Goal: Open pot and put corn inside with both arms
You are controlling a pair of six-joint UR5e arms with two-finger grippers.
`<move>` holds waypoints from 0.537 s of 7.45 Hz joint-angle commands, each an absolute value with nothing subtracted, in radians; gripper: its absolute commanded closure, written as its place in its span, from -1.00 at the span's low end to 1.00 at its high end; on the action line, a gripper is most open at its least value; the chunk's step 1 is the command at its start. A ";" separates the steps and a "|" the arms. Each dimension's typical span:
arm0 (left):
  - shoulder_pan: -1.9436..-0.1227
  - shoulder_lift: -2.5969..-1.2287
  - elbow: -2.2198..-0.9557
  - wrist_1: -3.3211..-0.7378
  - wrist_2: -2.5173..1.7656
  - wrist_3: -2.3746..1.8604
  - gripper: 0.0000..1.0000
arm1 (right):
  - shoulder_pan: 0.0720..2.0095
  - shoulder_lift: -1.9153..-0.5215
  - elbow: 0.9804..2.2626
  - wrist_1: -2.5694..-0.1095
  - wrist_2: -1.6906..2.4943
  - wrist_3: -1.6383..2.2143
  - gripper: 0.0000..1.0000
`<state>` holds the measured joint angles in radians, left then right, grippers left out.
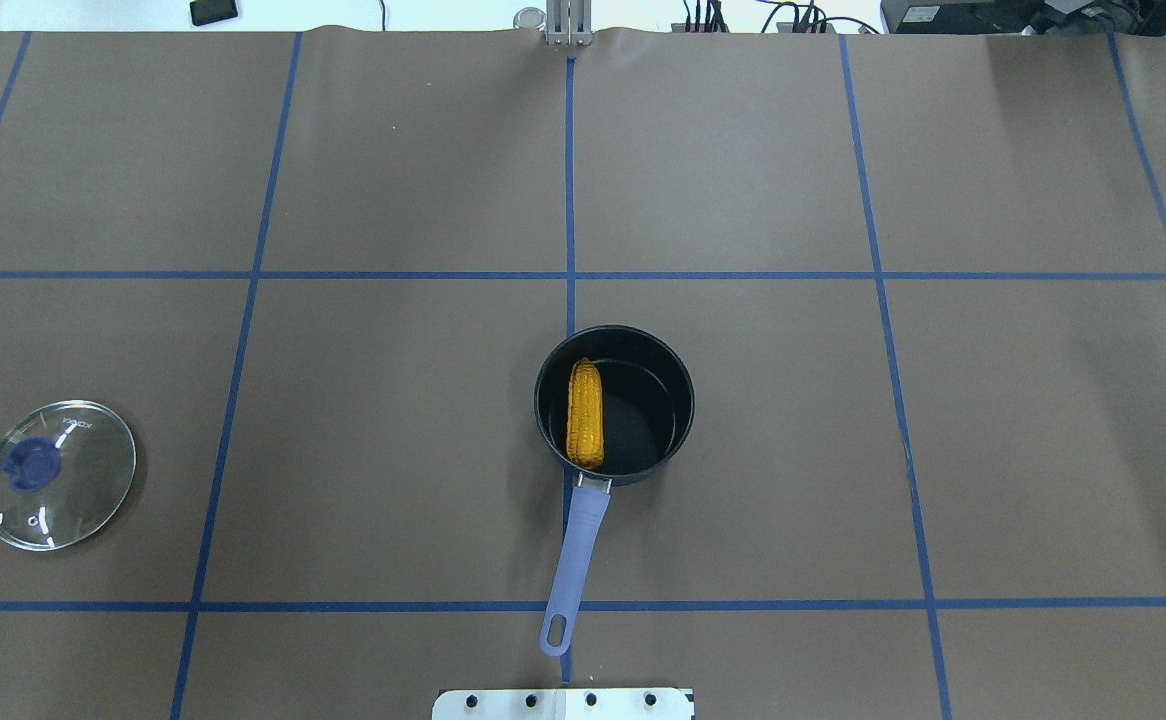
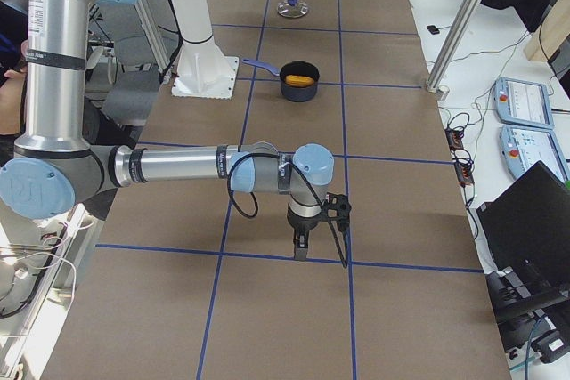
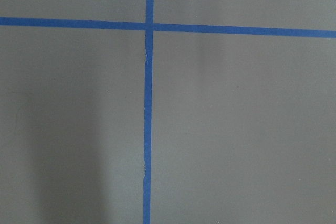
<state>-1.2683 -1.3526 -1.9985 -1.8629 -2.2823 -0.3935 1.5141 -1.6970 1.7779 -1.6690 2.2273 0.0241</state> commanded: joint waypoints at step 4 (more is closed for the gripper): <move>-1.403 -1.299 -1.888 -1.834 -2.336 -0.060 -0.96 | 1.514 -1.697 1.778 -1.669 2.227 0.025 -1.00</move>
<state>-1.3345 -1.3030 -1.9067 -1.8739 -2.2945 -0.1290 1.5140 -1.6966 1.7779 -1.6690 2.2285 0.0244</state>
